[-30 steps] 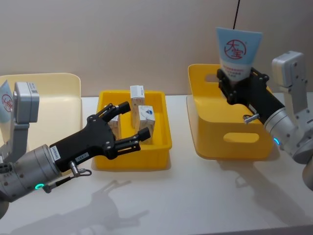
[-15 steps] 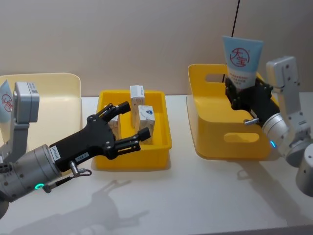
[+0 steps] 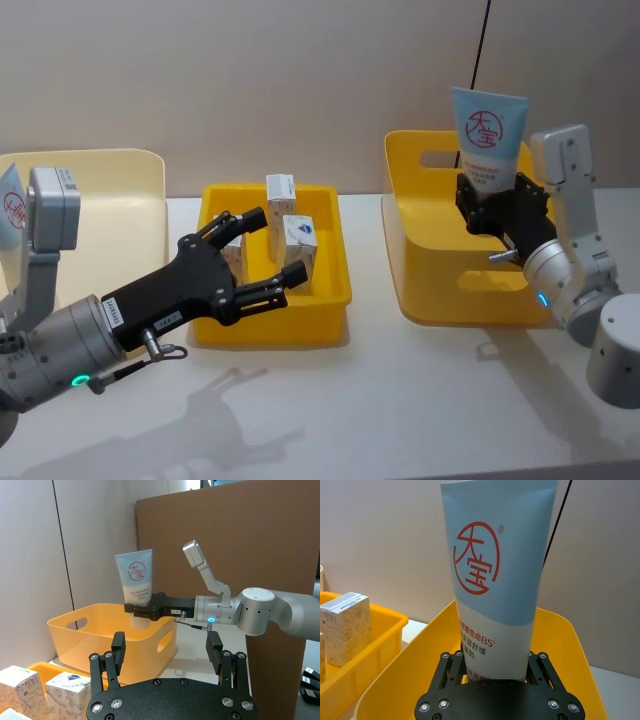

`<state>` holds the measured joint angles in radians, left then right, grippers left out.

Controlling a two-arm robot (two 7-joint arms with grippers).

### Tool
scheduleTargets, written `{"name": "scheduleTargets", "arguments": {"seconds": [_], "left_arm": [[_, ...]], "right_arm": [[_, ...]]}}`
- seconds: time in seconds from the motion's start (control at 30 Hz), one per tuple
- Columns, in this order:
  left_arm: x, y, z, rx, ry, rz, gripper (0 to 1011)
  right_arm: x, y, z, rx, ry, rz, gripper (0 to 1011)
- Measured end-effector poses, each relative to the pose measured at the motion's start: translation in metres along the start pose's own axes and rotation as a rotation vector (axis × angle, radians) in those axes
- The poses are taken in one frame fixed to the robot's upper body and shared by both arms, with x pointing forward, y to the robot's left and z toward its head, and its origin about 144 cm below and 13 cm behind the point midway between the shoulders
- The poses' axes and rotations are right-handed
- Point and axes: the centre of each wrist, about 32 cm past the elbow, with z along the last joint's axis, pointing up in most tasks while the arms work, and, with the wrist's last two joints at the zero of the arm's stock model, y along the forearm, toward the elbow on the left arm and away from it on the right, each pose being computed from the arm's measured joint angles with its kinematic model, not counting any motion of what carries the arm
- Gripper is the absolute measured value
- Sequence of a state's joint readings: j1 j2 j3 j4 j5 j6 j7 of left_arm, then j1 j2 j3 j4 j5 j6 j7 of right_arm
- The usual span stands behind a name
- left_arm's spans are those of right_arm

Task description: Bimanual collaborative sorting of washing and personal care products

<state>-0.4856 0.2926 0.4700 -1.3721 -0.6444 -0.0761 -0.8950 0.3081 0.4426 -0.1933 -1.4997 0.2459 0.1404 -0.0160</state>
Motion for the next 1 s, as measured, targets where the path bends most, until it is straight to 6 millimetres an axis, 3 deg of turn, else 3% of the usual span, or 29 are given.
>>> {"name": "scheduleTargets", "arguments": {"seconds": [0.6,1.0], "left_arm": [[0.0,0.0,0.0,0.0,0.0,0.0,1003],[0.0,0.0,0.0,0.0,0.0,0.0,1002]], "right_arm": [[-0.0052,0.0024,-0.002,-0.021,0.01,-0.014,998],[-0.0063,0.0029,-0.0022,-0.025,0.012,-0.016,1001]]}}
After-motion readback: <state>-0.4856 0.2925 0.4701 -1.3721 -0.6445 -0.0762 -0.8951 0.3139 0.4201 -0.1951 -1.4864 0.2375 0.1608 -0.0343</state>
